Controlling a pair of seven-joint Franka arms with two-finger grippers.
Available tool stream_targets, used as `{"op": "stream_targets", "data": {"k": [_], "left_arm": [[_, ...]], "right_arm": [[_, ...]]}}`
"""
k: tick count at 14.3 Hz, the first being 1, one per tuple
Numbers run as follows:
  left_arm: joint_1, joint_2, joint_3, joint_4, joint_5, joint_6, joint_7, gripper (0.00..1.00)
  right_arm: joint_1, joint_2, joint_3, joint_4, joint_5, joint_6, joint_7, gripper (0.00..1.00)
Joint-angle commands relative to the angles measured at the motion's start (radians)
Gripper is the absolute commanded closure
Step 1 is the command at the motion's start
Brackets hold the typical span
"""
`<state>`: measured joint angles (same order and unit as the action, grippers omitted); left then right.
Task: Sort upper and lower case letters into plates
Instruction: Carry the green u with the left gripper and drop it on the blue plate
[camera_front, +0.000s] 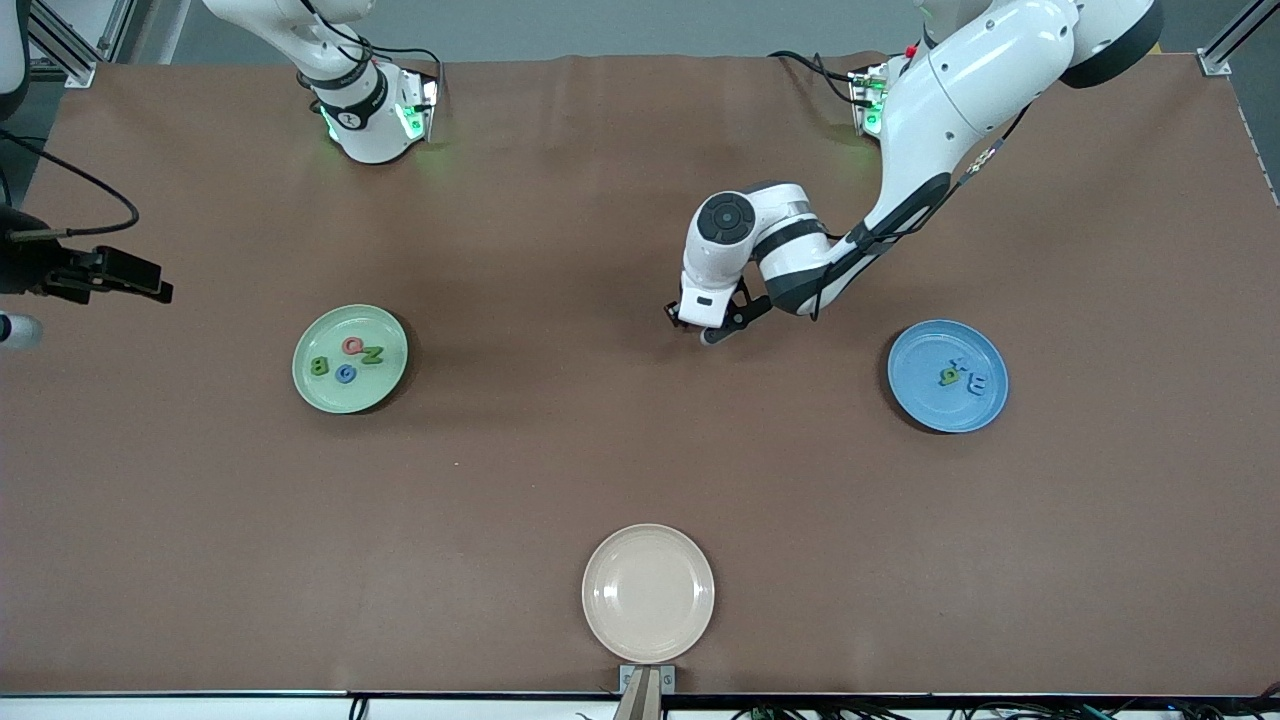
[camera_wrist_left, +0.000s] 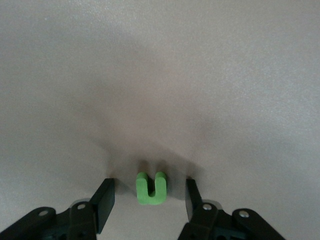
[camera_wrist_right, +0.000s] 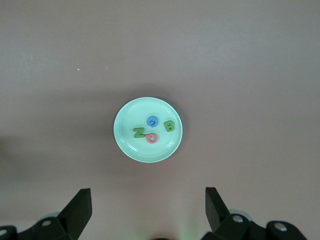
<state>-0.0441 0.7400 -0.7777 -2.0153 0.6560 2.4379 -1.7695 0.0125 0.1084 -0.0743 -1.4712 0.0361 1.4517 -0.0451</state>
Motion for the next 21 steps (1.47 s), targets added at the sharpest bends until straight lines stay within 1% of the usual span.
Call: {"op": "stream_targets", "data": {"k": [1, 4, 5, 6, 8, 9, 10, 12, 13, 15, 17, 19, 21], "left_arm": [[-0.014, 0.009, 0.011, 0.017, -0.016, 0.004, -0.007, 0.5], [-0.014, 0.01, 0.011, 0.017, -0.016, 0.004, -0.007, 0.67], [-0.014, 0.01, 0.011, 0.017, -0.018, 0.003, -0.008, 0.74], [-0.014, 0.01, 0.011, 0.017, -0.018, 0.003, -0.008, 0.77], [-0.014, 0.009, 0.011, 0.017, -0.016, -0.005, -0.015, 0.85], [-0.014, 0.001, 0.011, 0.018, -0.016, -0.014, -0.013, 0.91], [-0.011, -0.005, 0.009, 0.021, -0.016, -0.04, -0.007, 0.92], [0.007, -0.034, -0.003, 0.058, -0.016, -0.136, 0.019, 0.93], [0.032, -0.059, -0.024, 0.084, -0.024, -0.195, 0.059, 0.94], [0.131, -0.1, -0.086, 0.122, -0.096, -0.261, 0.227, 0.96], [0.255, -0.137, -0.141, 0.125, -0.108, -0.275, 0.362, 0.97], [0.402, -0.148, -0.207, 0.112, -0.107, -0.277, 0.488, 0.97], [0.559, -0.149, -0.288, 0.072, -0.107, -0.321, 0.643, 0.97]], "right_arm": [[-0.013, -0.072, 0.022, -0.063, -0.027, 0.015, 0.016, 0.0], [-0.016, -0.104, 0.024, -0.072, -0.027, 0.004, 0.013, 0.0], [-0.017, -0.113, 0.024, -0.075, -0.03, -0.004, 0.013, 0.0], [-0.017, -0.121, 0.027, -0.08, -0.042, -0.004, 0.013, 0.0], [-0.026, -0.127, 0.044, -0.092, -0.051, -0.002, 0.014, 0.0], [-0.026, -0.131, 0.044, -0.093, -0.051, -0.002, 0.016, 0.0], [-0.026, -0.133, 0.044, -0.093, -0.051, -0.004, 0.016, 0.0], [-0.029, -0.142, 0.044, -0.095, -0.051, -0.01, 0.016, 0.0], [-0.029, -0.147, 0.044, -0.098, -0.051, -0.013, 0.016, 0.0], [-0.029, -0.153, 0.044, -0.095, -0.051, -0.028, 0.016, 0.0], [-0.029, -0.164, 0.044, -0.093, -0.051, -0.034, 0.014, 0.0], [-0.029, -0.17, 0.042, -0.087, -0.05, -0.051, 0.017, 0.0], [-0.029, -0.17, 0.045, -0.077, -0.038, -0.074, 0.022, 0.0]]}}
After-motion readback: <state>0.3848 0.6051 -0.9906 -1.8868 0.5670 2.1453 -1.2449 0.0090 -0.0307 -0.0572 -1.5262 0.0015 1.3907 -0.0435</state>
